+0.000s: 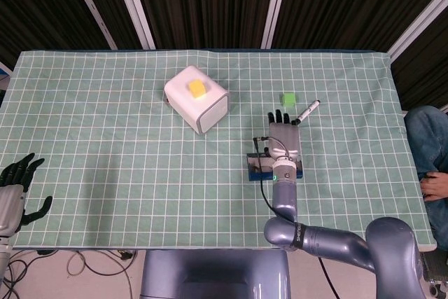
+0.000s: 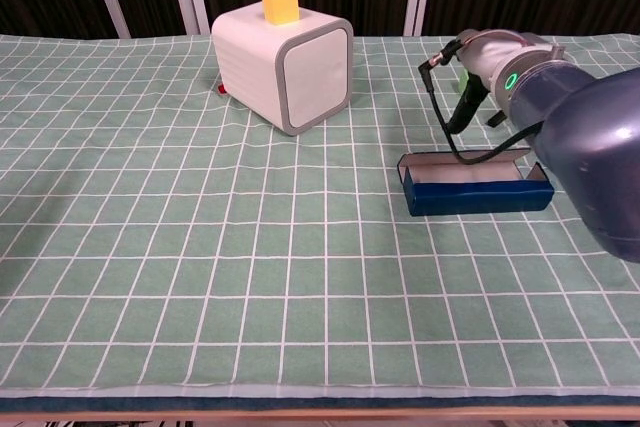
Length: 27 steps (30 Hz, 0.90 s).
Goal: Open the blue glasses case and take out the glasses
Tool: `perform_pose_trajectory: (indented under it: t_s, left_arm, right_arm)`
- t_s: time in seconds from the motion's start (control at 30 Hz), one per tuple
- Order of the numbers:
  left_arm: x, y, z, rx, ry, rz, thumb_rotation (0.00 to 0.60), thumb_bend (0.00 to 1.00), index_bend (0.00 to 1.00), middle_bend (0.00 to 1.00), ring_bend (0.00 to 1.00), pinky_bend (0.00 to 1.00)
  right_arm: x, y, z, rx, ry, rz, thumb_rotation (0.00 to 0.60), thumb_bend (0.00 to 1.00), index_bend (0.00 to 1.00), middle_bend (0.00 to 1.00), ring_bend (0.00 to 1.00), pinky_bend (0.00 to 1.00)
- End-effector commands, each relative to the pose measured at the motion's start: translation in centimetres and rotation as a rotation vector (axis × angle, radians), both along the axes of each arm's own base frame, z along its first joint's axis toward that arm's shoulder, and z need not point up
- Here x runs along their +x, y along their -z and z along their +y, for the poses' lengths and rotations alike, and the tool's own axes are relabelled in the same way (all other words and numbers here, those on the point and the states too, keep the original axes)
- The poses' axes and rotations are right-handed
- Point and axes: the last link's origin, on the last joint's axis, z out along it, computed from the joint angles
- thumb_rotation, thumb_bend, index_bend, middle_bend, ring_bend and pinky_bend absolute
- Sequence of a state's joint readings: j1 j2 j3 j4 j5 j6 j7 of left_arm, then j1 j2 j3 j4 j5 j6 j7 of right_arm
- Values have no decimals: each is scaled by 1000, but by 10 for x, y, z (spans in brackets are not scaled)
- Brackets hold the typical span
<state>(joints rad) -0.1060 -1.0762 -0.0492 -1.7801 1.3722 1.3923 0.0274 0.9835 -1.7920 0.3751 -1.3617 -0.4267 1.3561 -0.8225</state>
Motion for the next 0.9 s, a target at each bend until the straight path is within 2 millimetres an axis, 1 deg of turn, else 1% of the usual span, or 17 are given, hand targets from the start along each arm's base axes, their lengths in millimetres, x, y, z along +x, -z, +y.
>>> perform_pose_trajectory:
  t_s: [0.03,0.2,0.3,0.53,0.77,0.9]
  left_arm:
    - [0,0,0,0,0,0,600,359,108,0,0,0]
    - [1,0,0,2,1,3,600,359,108,0,0,0]
    - [1,0,-1,5,2,3,600,359,108,0,0,0]
    - [1,0,-1,6,0,5,600,359,108,0,0,0]
    - [0,0,-1,6,1,3,600,359,108,0,0,0]
    - [1,0,0,6,1,2,600,359,108,0,0,0]
  right_arm:
    - [-9,-18,-1,-35,-9,-20,600,314,158,112,113,241]
    - [-18,-24,8,63,20,25,600,315,158,98,83,235]
    - [-20,-25,12,112,43,20,600,314,155,92,80,234]
    - [-20,-20,16,167,51,38,600,289,134,82,68,227]
    - [-23,-14,10,145,62,50,600,289,134,82,69,227]
    - [-27,-10,4,94,55,38,600,288,134,83,68,227]
